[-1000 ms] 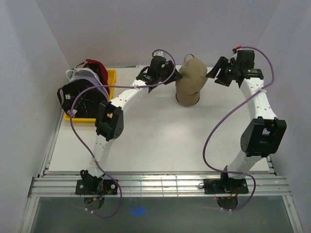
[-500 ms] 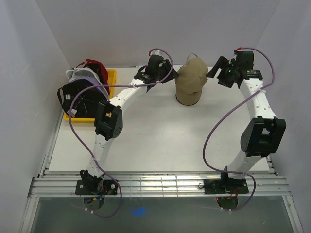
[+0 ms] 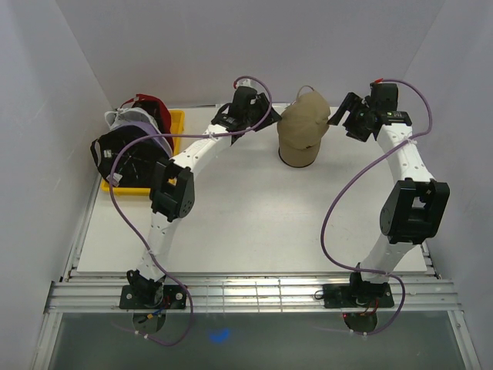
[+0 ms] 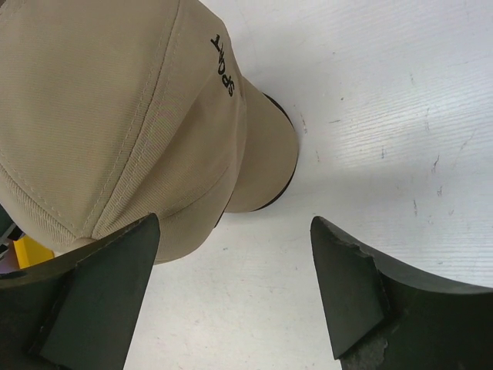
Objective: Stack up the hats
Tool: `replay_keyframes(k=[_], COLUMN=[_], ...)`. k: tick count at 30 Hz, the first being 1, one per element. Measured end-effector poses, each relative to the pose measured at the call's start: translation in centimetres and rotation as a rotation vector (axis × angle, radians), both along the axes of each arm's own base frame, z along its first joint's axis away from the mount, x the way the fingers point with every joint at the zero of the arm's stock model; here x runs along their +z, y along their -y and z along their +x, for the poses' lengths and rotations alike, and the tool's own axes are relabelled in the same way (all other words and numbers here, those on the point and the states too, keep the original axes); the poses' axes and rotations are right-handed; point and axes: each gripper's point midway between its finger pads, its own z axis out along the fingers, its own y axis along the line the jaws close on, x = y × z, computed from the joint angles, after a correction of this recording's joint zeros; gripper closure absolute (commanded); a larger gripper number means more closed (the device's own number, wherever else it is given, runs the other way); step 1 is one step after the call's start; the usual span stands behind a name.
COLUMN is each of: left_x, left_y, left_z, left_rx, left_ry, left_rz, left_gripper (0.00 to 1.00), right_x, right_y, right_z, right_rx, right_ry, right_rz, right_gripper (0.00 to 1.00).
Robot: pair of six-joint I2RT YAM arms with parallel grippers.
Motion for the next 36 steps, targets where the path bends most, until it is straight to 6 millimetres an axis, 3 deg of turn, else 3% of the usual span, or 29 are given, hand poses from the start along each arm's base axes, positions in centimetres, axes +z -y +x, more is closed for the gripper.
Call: replay_keyframes(k=[10, 23, 36], left_x=[-1.6, -0.7, 0.2], left_y=[0.4, 0.6, 0.5], left_z=[0.1, 0.3, 0.6], left_rx=[-0.014, -0.019, -0.014], left_ry=[-0.023, -0.009, 0.005], left_rz=[0.005, -0.006, -0.022], left_gripper=[0.46, 0.46, 0.34], right_x=[-0.4, -2.4, -0.2], right_y=[0.2, -1.2, -4.1], right_z=[0.1, -1.1, -3.7], right_rx=[-0.009, 0.022, 0.091], right_ry=[0.003, -0.039, 0.021], right_rz=[-0.007, -0.005, 0.0], right_gripper=[0.15, 0.15, 0.16])
